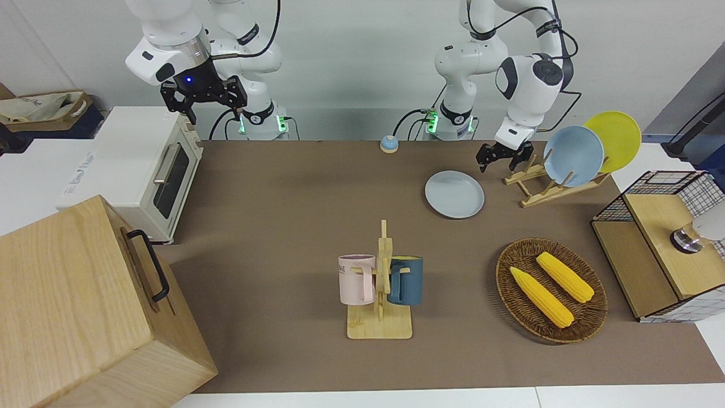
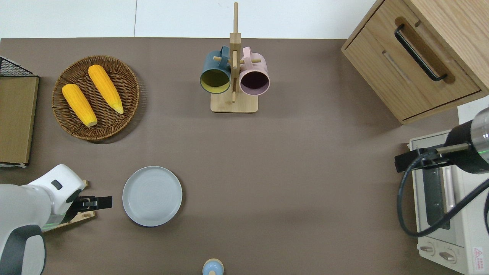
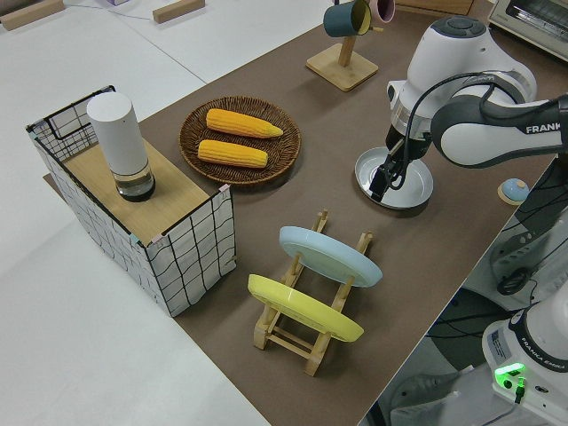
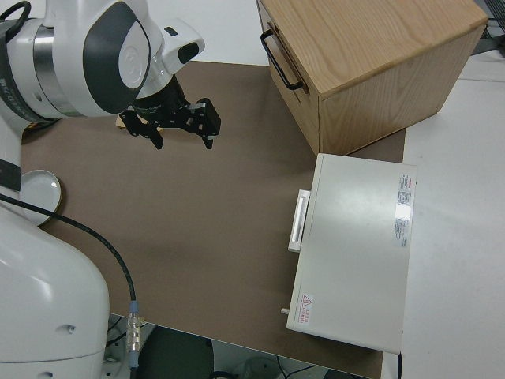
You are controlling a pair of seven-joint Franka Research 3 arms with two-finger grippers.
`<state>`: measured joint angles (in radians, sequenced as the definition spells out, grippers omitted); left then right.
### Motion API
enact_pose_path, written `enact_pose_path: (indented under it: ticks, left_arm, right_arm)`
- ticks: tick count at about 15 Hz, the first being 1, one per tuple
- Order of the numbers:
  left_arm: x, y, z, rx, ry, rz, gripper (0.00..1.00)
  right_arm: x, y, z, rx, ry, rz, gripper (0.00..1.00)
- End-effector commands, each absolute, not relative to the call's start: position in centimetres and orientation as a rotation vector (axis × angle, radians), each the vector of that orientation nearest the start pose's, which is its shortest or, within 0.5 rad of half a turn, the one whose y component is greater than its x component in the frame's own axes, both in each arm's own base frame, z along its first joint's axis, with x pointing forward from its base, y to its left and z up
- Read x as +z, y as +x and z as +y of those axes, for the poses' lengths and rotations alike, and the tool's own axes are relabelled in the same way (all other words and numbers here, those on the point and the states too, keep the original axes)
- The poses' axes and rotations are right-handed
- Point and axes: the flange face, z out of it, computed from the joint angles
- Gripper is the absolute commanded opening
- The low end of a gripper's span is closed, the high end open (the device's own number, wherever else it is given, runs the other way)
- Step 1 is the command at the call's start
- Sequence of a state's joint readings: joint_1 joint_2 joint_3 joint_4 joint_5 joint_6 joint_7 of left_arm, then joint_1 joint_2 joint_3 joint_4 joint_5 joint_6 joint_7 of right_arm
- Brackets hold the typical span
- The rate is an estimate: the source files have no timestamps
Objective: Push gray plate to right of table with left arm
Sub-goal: 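Move the left gripper against the gray plate's edge nearest it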
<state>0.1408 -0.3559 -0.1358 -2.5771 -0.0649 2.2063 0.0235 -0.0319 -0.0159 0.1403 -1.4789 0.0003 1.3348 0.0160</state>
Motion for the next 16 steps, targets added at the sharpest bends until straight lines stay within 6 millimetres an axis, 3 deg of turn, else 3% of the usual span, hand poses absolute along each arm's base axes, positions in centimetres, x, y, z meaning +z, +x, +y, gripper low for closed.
enact_pose_path:
  ticks: [1, 5, 12, 16]
  left_arm:
    - [35.2, 41.3, 0.2, 0.081, -3.188, -0.089, 1.0]
    - [32.3, 41.6, 0.0, 0.096, -3.191, -0.138, 1.0]
    - [30.5, 42.2, -0.6, 0.101, -3.187, -0.189, 1.0]
    - [29.9, 42.4, -2.3, 0.084, -3.179, -0.231, 0.97]
  right_arm:
    - [66.0, 51.8, 5.7, 0.208, -3.139, -0.124, 0.983]
    - [66.0, 51.8, 5.7, 0.208, -3.139, -0.124, 0.983]
    - [66.0, 51.8, 5.6, 0.208, -3.139, -0.121, 0.983]
    - [66.0, 51.8, 5.6, 0.208, -3.139, -0.121, 0.983]
